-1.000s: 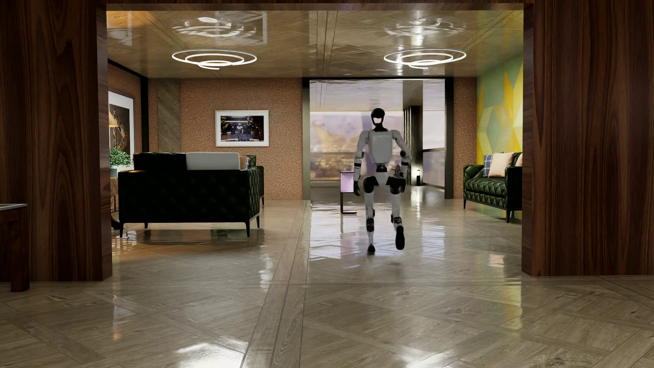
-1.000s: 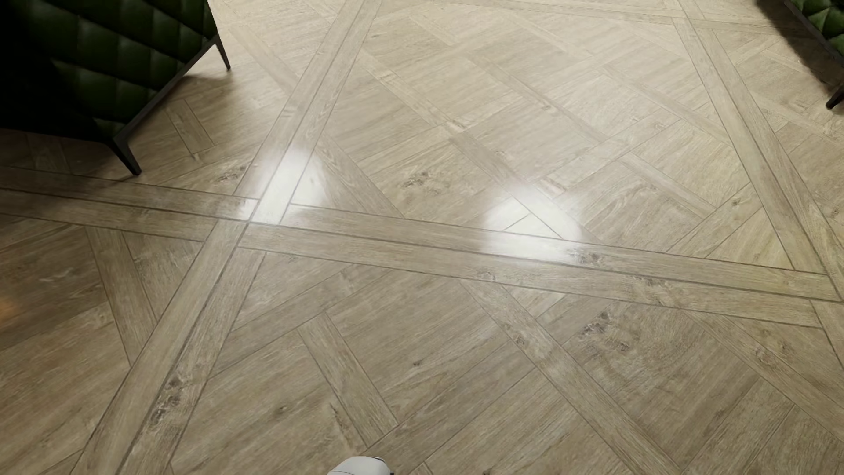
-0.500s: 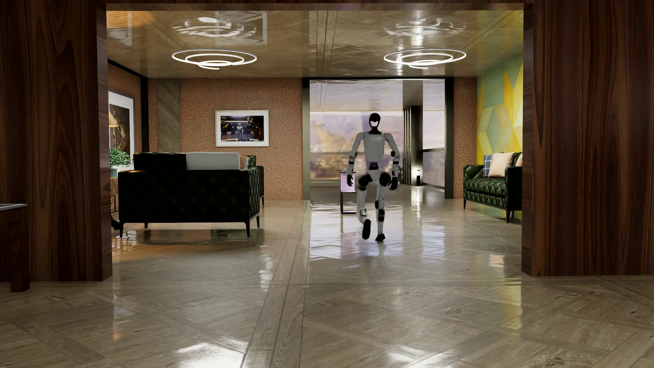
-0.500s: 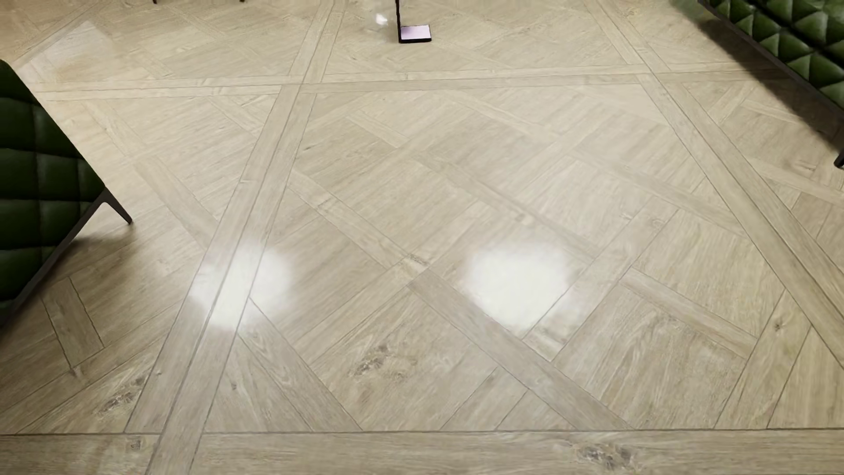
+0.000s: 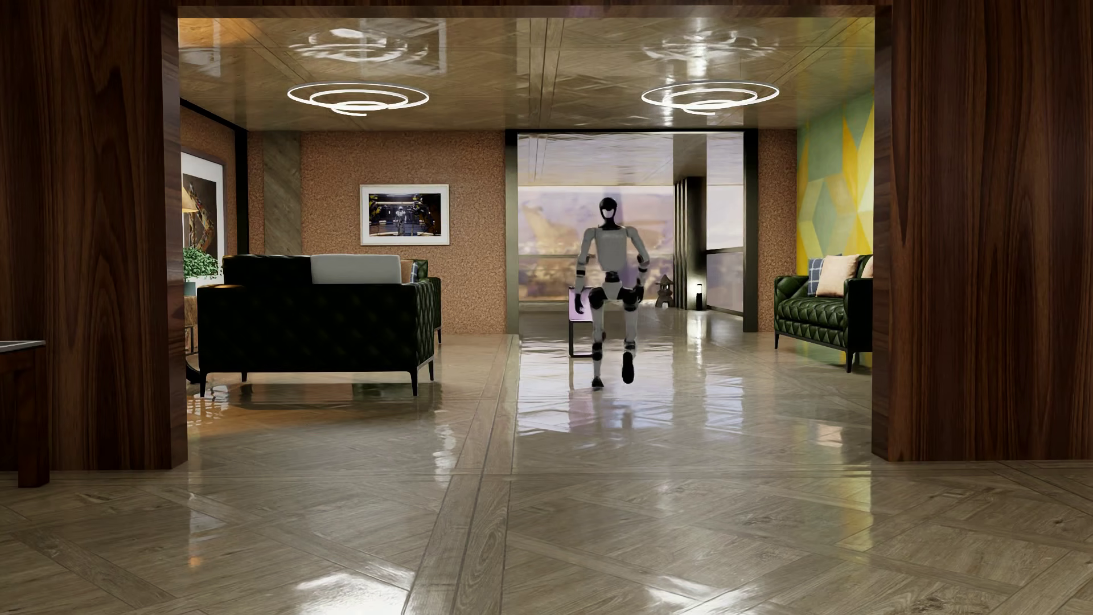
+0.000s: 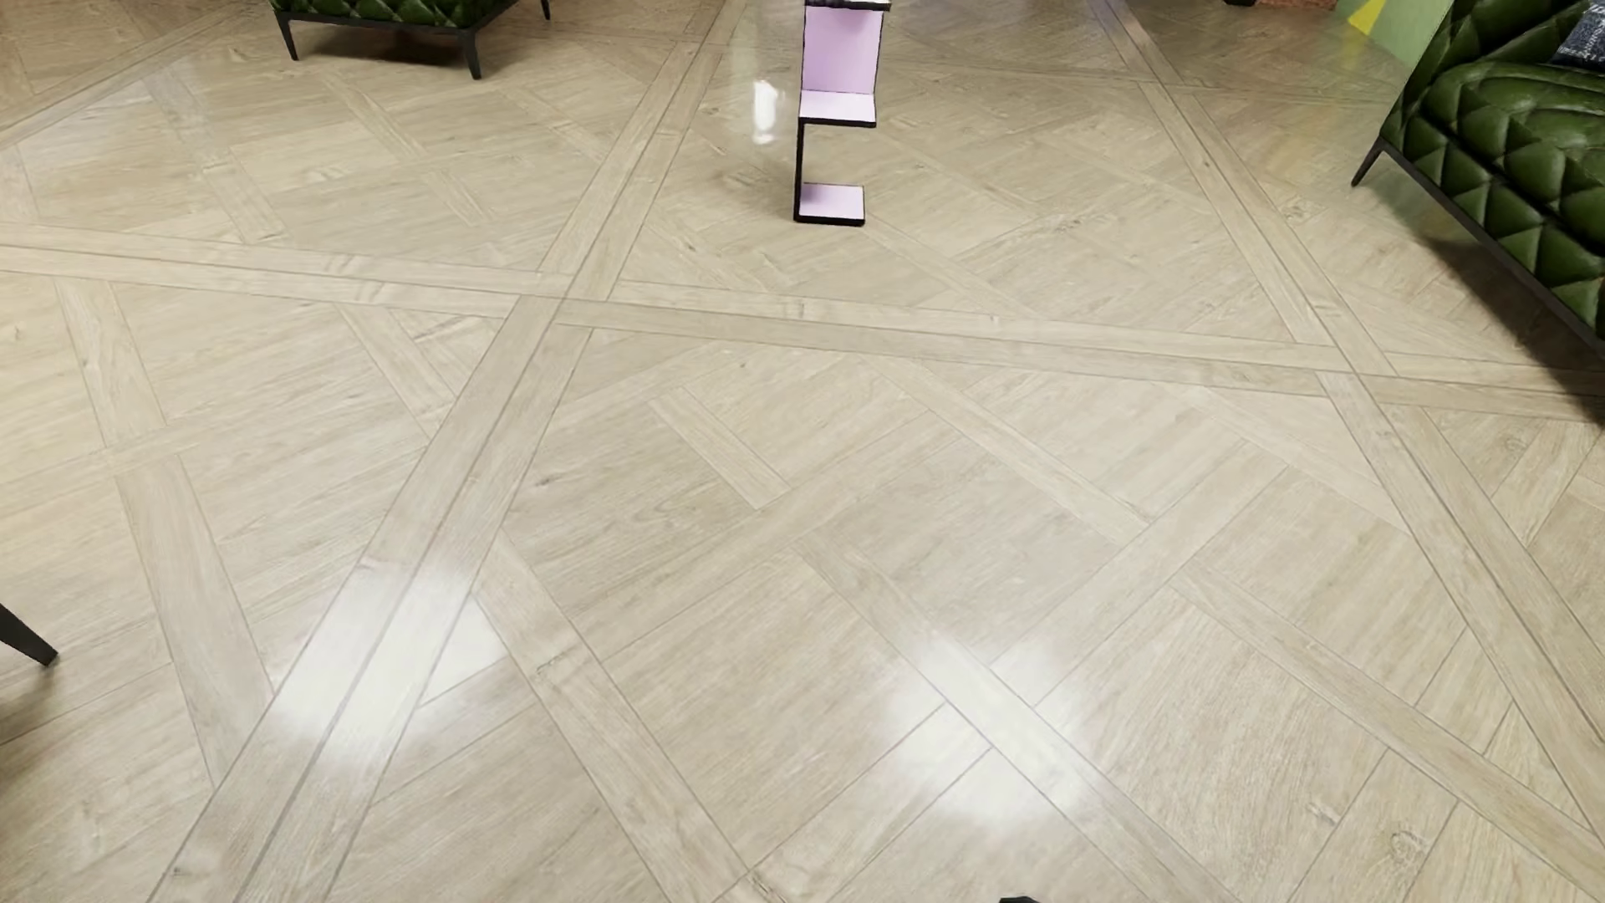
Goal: Head to the light pink shelves
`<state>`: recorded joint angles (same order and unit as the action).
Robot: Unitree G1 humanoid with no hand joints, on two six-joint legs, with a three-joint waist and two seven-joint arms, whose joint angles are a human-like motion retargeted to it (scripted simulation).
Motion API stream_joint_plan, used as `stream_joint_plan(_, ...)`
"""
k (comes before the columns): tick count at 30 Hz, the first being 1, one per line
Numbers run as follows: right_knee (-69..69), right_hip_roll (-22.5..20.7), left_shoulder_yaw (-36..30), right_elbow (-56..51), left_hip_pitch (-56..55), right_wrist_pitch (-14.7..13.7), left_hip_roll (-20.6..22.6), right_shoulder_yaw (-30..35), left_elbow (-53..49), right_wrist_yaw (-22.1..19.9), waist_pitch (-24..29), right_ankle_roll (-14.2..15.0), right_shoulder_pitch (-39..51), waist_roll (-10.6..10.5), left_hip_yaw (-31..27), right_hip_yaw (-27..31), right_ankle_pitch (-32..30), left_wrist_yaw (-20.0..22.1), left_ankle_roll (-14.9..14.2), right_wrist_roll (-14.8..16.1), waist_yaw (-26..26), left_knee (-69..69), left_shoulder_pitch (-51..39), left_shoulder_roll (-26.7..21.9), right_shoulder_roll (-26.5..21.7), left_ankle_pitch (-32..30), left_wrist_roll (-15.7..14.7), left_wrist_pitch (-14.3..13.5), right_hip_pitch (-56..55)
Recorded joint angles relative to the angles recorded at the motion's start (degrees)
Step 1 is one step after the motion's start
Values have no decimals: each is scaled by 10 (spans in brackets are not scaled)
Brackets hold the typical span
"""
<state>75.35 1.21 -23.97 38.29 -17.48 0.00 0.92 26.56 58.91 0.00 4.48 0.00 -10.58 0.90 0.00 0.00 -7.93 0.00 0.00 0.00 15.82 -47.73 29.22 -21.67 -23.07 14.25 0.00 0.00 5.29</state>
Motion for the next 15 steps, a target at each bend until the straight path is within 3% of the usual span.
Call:
stream_joint_plan(2,-6,-35,28,74,118,0,6,28,-101,0,9,0,-49,-31,0,0,8,0,0,0,-81,71,-38,16,20,-5,0,0,-108)
stream_joint_plan(4,-198,-58,48,144,217,0,-9,122,-215,0,11,0,-90,-53,0,0,-72,0,0,0,-152,130,-84,16,16,-15,0,0,-193)
stream_joint_plan(5,-317,-59,67,161,260,0,-18,141,-272,0,11,0,-116,-58,0,0,-75,0,0,0,-183,152,-105,14,15,-9,0,0,-220)
stream_joint_plan(6,-417,-53,85,174,298,0,-24,157,-320,0,7,0,-141,-59,0,0,5,0,0,0,-208,167,-127,9,13,5,0,0,-241)
stream_joint_plan(8,-482,-30,119,178,346,0,-37,179,-380,0,-1,0,-179,-54,0,0,260,0,0,0,-261,167,-170,-4,5,27,0,0,-283)
stream_joint_plan(9,-476,-23,138,180,373,0,-48,184,-395,0,0,0,-193,-52,0,0,278,0,0,0,-287,161,-177,-7,1,19,0,0,-296)
stream_joint_plan(10,-469,-31,152,187,397,0,-58,191,-395,0,-2,0,-205,-55,0,0,212,0,0,0,-302,145,-173,-7,-2,-12,0,0,-306)
stream_joint_plan(11,-468,-49,171,192,412,0,-75,171,-393,0,-15,0,-221,-60,0,0,71,0,0,0,-316,124,-159,-7,-1,-65,0,0,-317)
stream_joint_plan(12,-418,-77,155,203,380,0,-98,176,-358,0,-18,0,-219,-78,0,0,2,0,0,0,-300,27,-148,2,2,-156,0,0,-324)
stream_joint_plan(13,-377,-103,137,211,347,0,-114,176,-314,0,-15,0,-212,-90,0,0,-35,0,0,0,-286,-71,-138,11,3,-227,0,0,-311)
stream_joint_plan(14,-360,-128,109,214,297,0,-124,167,-260,0,-4,0,-192,-97,0,0,-32,0,0,0,-272,-177,-135,17,6,-237,0,0,-279)
stream_joint_plan(15,-368,-148,70,206,235,0,-128,159,-202,0,8,0,-160,-100,0,0,-10,0,0,0,-250,-269,-139,21,8,-178,0,0,-234)
